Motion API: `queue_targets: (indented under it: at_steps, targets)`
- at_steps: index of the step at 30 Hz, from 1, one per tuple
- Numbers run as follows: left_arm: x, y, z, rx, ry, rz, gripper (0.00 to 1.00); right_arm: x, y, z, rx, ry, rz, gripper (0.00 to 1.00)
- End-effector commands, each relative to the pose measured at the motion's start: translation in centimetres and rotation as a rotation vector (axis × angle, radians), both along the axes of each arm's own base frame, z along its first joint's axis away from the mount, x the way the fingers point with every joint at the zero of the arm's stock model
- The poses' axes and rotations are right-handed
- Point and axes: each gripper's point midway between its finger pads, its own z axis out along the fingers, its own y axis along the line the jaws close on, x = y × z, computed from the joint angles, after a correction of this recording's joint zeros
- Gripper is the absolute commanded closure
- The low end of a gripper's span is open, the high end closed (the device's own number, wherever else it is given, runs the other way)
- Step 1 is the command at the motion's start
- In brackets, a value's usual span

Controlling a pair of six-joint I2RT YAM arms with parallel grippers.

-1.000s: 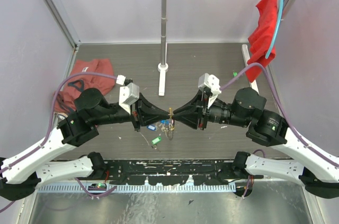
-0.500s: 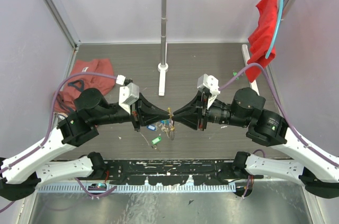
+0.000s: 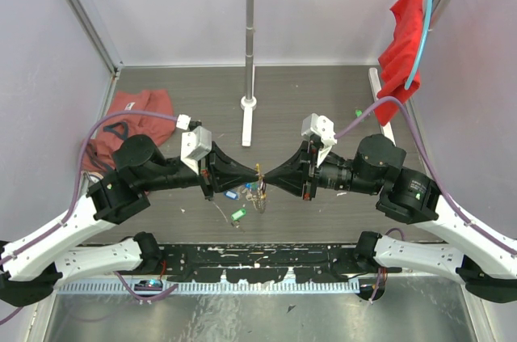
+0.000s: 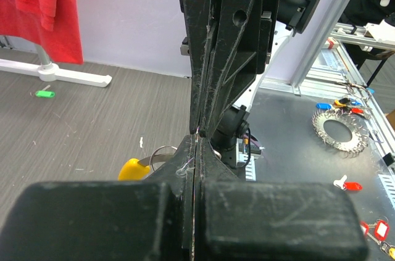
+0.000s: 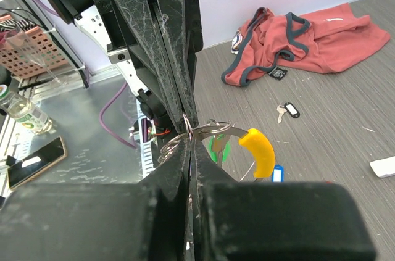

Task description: Put the keys on the keyring

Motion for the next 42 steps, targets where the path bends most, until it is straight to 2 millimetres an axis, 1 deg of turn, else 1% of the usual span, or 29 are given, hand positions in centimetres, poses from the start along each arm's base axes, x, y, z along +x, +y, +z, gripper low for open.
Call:
queue_targets:
  at_steps: [1,12,15,18,20,21,25,28,32,38,42]
  targets:
    - [-0.2,0.5,1.7,-0.060,-0.043,0.005,1.00,-0.4,-0.3,1.5,0.041,-0.011,0.007,0.95]
    - [-0.2,0.7,1.8,-0.065,-0.047,0.008,1.00,-1.0,0.6,-0.1,-0.021,0.030,0.064,0.95]
    - [-0.2,0.7,1.9,-0.065,-0.047,0.009,1.00,-1.0,0.7,-0.3,-0.028,0.030,0.067,0.95]
    - [-0.2,0.7,1.9,-0.066,-0.048,0.010,1.00,-0.9,0.8,-0.4,-0.033,0.031,0.067,0.92]
    - [-0.2,0.7,1.9,-0.065,-0.048,0.008,1.00,-0.9,0.9,-0.5,-0.037,0.032,0.069,0.87]
    - [-0.3,0.7,1.9,-0.066,-0.048,0.006,1.00,-0.9,0.9,-0.5,-0.035,0.029,0.070,0.83]
    - [-0.2,0.6,1.8,-0.063,-0.047,0.004,1.00,-0.6,0.7,0.2,-0.017,-0.001,0.053,0.75]
    - [-0.3,0.6,1.8,-0.064,-0.047,0.004,1.00,-0.4,0.0,1.4,0.021,-0.055,0.028,0.69]
    - [-0.4,0.7,2.2,-0.078,-0.047,0.001,1.00,-0.7,-0.9,2.8,0.091,-0.146,0.030,0.64]
    - [-1.0,0.8,3.3,-0.118,-0.048,-0.029,1.00,-1.1,-0.7,3.7,0.126,-0.229,0.062,0.64]
    - [-1.5,0.7,3.8,-0.138,-0.046,-0.058,1.00,-1.3,-0.2,4.1,0.140,-0.244,0.086,0.70]
